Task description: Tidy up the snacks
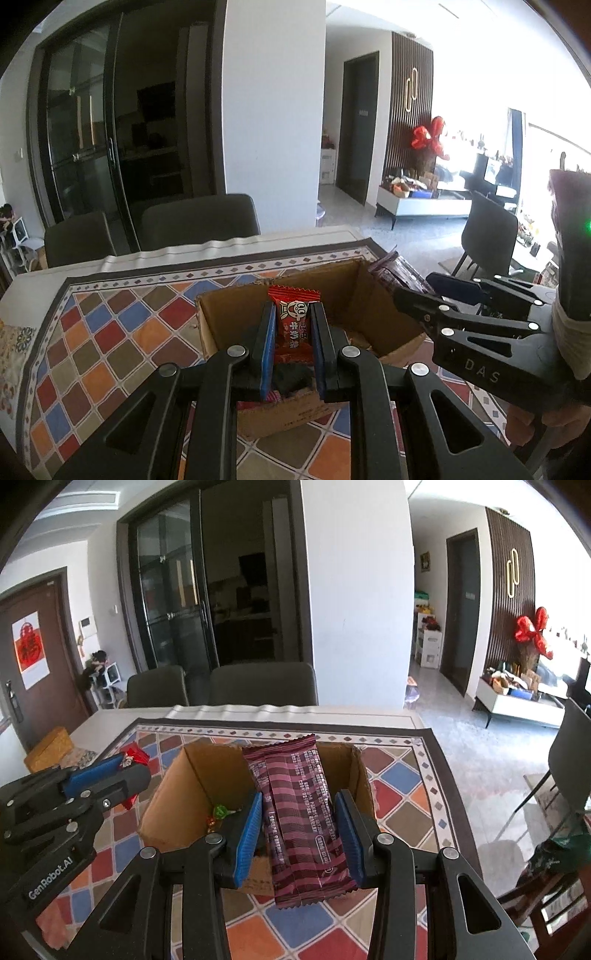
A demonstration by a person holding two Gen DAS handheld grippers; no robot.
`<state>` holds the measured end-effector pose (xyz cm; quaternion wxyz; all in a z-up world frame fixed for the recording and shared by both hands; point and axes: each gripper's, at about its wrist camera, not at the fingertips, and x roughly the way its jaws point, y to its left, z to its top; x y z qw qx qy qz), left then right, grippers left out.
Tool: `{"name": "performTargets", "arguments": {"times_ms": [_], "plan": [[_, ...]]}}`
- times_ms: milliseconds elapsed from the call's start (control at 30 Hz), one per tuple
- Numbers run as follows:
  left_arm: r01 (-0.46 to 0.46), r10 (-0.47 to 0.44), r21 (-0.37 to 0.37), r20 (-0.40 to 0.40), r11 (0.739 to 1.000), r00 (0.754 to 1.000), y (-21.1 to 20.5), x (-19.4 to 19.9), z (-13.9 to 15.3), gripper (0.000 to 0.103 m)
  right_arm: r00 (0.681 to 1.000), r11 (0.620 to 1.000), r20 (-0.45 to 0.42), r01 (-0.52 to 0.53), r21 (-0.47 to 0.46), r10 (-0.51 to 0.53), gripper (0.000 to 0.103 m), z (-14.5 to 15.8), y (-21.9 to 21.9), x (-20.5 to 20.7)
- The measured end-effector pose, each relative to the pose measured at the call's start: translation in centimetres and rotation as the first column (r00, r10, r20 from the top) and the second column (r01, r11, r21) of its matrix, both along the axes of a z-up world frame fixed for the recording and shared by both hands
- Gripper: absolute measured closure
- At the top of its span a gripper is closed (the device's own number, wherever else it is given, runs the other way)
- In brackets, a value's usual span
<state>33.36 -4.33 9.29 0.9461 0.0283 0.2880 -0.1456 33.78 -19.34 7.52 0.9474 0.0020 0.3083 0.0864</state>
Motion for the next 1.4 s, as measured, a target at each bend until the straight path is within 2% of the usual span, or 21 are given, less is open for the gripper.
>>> {"name": "performTargets", "arguments": {"times_ms": [300, 333, 367, 400, 433, 500, 600, 700, 800, 1033, 1200, 1400], "plan": [[-0.021, 0.022, 0.018, -0.077, 1.000, 0.997, -0.4, 3.0, -1.5, 0.084, 0.999, 1.000, -0.054, 0.006, -0.024, -0.008, 0.061, -0.5, 0.7, 3.4], [-0.029, 0.031, 0.019, -0.083, 0.999, 0.996, -0.4, 3.2, -1.7, 0.081, 0.998, 1.000, -0.057, 0.006, -0.026, -0.008, 0.061, -0.6, 0.7, 3.7], [-0.043, 0.044, 0.022, -0.086, 0.999, 0.995, -0.3, 3.4, -1.9, 0.077, 0.998, 1.000, -0.061, 0.010, -0.027, -0.012, 0.059, -0.7, 0.6, 4.0], [-0.053, 0.055, 0.022, -0.085, 0.998, 0.995, -0.2, 3.5, -2.0, 0.068, 0.998, 1.000, -0.064, 0.013, -0.028, -0.015, 0.056, -0.8, 0.6, 4.2], [-0.064, 0.066, 0.021, -0.080, 0.998, 0.995, 0.0, 3.4, -2.1, 0.065, 0.997, 0.999, -0.070, 0.020, -0.029, -0.022, 0.050, -1.0, 0.6, 4.4], [-0.076, 0.078, 0.023, -0.088, 0.997, 0.993, 0.2, 3.0, -2.2, 0.065, 0.996, 0.999, -0.075, 0.036, -0.034, -0.038, 0.044, -1.1, 0.5, 4.3], [-0.084, 0.086, 0.022, -0.090, 0.996, 0.992, 0.6, 2.2, -2.3, 0.065, 0.996, 0.998, -0.076, 0.038, -0.047, -0.041, 0.044, -1.3, 0.5, 3.8], [-0.104, 0.106, 0.033, -0.083, 0.994, 0.991, 1.0, 1.1, -2.3, 0.065, 0.997, 0.998, -0.066, 0.045, -0.039, -0.048, 0.043, -1.2, 0.4, 2.8], [-0.113, 0.114, 0.022, -0.077, 0.993, 0.990, 1.4, -0.4, -2.2, 0.063, 0.997, 0.997, -0.040, 0.061, -0.037, -0.062, 0.038, -0.9, 0.3, 1.1], [-0.129, 0.130, 0.015, -0.027, 0.992, 0.991, 1.9, -4.5, -1.3, 0.047, 0.998, 0.997, 0.015, 0.068, -0.045, -0.068, 0.032, -0.1, 0.3, -3.2], [-0.137, 0.137, -0.006, -0.009, 0.991, 0.990, 2.5, -7.2, -0.8, 0.042, 0.997, 0.997, 0.045, 0.070, -0.044, -0.069, 0.028, 0.4, 0.4, -6.6], [-0.107, 0.107, 0.007, 0.003, 0.994, 0.994, 2.3, -9.8, -0.7, 0.036, 0.995, 0.996, 0.066, 0.083, -0.038, -0.081, 0.024, 0.7, 0.3, -9.8]]}}
